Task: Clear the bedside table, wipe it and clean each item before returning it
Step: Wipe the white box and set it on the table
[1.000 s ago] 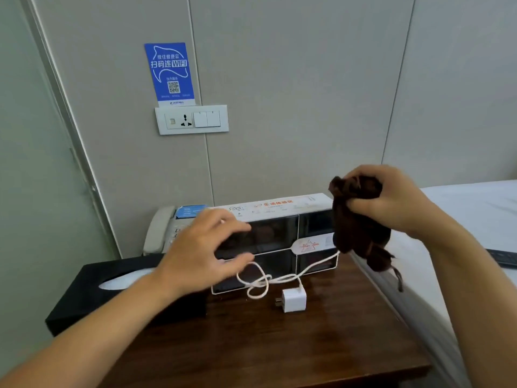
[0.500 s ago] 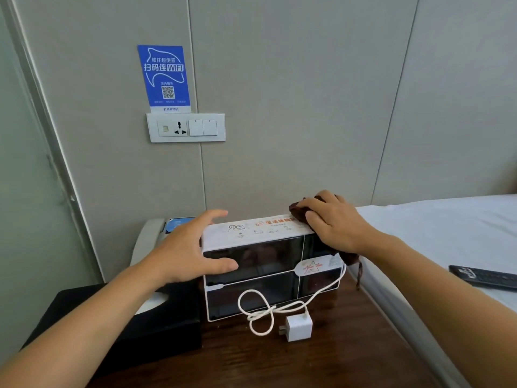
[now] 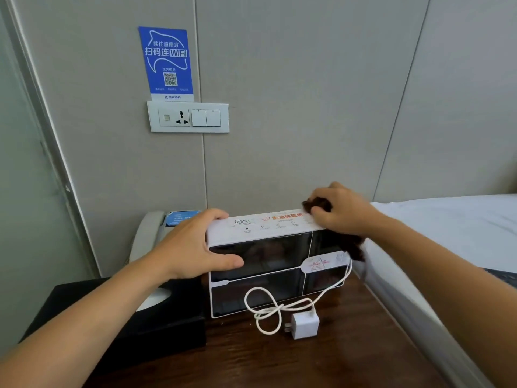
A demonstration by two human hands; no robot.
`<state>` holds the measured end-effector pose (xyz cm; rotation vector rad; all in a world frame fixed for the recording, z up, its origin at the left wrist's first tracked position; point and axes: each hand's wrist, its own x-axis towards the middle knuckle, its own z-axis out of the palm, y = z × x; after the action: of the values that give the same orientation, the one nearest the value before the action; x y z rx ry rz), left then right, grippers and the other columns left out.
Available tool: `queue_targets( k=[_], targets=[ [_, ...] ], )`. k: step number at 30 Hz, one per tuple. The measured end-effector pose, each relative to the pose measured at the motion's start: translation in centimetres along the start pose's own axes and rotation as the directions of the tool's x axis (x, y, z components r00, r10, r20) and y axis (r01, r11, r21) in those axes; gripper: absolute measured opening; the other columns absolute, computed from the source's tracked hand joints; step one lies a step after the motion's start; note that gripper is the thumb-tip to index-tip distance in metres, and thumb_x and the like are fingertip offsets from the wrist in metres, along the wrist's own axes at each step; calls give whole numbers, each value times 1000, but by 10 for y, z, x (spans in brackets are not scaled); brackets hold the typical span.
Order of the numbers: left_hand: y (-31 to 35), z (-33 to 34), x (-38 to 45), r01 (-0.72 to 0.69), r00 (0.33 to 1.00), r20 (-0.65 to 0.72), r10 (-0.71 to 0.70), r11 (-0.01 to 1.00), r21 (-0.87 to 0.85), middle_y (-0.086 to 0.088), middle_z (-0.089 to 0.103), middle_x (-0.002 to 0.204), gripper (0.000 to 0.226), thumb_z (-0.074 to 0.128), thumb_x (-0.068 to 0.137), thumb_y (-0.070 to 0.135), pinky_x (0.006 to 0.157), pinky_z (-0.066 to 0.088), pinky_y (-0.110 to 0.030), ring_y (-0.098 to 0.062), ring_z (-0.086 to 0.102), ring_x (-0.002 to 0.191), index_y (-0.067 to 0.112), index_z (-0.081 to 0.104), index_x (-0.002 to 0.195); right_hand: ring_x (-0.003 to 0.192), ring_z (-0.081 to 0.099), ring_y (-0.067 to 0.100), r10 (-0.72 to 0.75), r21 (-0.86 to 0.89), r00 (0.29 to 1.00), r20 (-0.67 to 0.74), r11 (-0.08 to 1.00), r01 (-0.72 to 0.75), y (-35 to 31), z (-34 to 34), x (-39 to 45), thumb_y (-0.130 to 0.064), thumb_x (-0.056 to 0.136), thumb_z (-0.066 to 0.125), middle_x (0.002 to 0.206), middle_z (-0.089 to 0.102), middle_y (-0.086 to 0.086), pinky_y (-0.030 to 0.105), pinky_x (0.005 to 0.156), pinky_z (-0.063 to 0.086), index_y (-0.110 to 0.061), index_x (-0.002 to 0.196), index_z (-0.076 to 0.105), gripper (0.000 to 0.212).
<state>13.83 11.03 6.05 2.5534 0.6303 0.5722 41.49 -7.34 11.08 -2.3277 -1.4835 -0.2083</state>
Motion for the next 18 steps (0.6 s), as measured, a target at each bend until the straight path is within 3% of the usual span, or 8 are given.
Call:
queue_targets(
  k=[3, 6, 10, 13, 18],
  targets=[
    [0, 2, 1, -5, 1000, -11, 5, 1000, -14, 25, 55, 116, 81, 89, 64, 64, 83, 49, -25, -2, 55, 102, 45, 47, 130, 96, 61, 28, 40, -2, 999, 33, 999, -40, 24, -4, 0, -32, 97, 56, 106, 53, 4, 34, 82, 44, -31, 114, 65, 19],
    [0, 2, 0, 0, 1000, -15, 0, 1000, -15, 23, 54, 117, 82, 89, 64, 64, 82, 48, -24, -2, 55, 102, 44, 46, 131, 103, 59, 31, 27, 22, 999, 22, 999, -27, -6, 5, 1, -33, 99, 50, 109, 53, 5, 38, 90, 44, -31, 113, 66, 22],
    [4, 1, 0, 16, 1000, -19, -17, 1000, -20, 22, 57, 119, 87, 91, 60, 63, 86, 50, -26, -2, 57, 103, 45, 46, 132, 108, 59, 30, -202, 98, 979, -6, 974, 202, -103, 38, -2, -40, 94, 46, 109, 58, 7, 42, 94, 49, -32, 113, 63, 27],
    [5, 0, 1, 19, 1000, 18, -17, 995, -97, 24, 66, 114, 88, 95, 55, 54, 93, 57, -34, 1, 65, 103, 45, 49, 129, 93, 60, 32, -315, 131, 949, -23, 940, 316, -155, 51, -9, -37, 92, 49, 104, 56, 9, 45, 85, 53, -25, 115, 58, 28],
    [5, 3, -2, 103, 995, -1, -104, 992, -69, 19, 46, 137, 124, 94, 58, 60, 97, 44, -27, -10, 53, 117, 33, 23, 156, 97, 60, 26, -273, 99, 962, -4, 957, 272, -103, 30, -8, -35, 92, 54, 99, 56, 1, 40, 89, 52, -27, 113, 62, 24]
  ],
)
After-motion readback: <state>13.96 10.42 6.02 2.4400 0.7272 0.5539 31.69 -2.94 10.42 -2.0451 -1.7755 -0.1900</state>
